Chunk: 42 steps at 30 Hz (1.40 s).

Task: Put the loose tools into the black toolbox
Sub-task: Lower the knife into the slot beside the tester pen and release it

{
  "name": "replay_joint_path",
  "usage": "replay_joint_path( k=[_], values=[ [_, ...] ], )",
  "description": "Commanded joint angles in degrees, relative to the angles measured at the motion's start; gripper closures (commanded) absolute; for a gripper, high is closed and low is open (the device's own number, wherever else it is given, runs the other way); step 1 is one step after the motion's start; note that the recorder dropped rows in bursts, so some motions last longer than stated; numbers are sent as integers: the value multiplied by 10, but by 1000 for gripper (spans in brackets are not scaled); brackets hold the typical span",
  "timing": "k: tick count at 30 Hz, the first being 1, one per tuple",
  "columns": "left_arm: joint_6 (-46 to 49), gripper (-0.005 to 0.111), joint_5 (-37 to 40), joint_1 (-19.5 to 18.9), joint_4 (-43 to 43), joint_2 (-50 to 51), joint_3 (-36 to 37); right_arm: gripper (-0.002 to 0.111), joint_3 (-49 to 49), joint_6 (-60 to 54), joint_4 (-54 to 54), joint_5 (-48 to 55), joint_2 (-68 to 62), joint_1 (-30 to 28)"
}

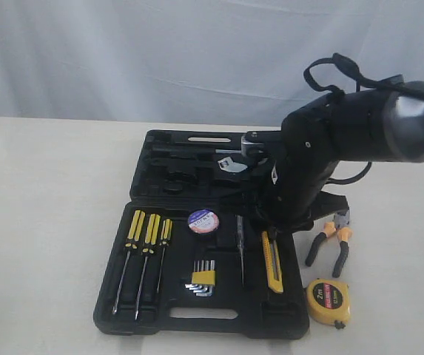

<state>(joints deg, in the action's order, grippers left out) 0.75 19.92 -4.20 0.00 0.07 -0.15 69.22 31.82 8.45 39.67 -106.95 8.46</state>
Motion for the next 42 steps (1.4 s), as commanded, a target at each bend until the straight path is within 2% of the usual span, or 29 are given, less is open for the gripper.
replay_joint_path(
  k=[1, 2, 15, 21, 34, 42],
  values=[
    [-3, 107, -3, 3, 0, -1, 1, 104, 0, -52, 6, 45, 6, -3],
    [-3, 107, -3, 3, 0, -1, 1, 108, 0, -57, 6, 51, 6, -3],
    [-3, 107, -3, 3, 0, -1, 1, 109, 0, -116, 5, 72, -3, -3],
    [-3, 107, -3, 3, 0, -1, 1, 109, 0, -181, -55, 48, -22, -3],
    [-3, 107, -3, 3, 0, -1, 1, 109, 0, -183, -52, 17, -68, -3],
    [-3, 107, -3, 3, 0, -1, 1, 109, 0, -183, -25, 9, -50, -3]
  ],
)
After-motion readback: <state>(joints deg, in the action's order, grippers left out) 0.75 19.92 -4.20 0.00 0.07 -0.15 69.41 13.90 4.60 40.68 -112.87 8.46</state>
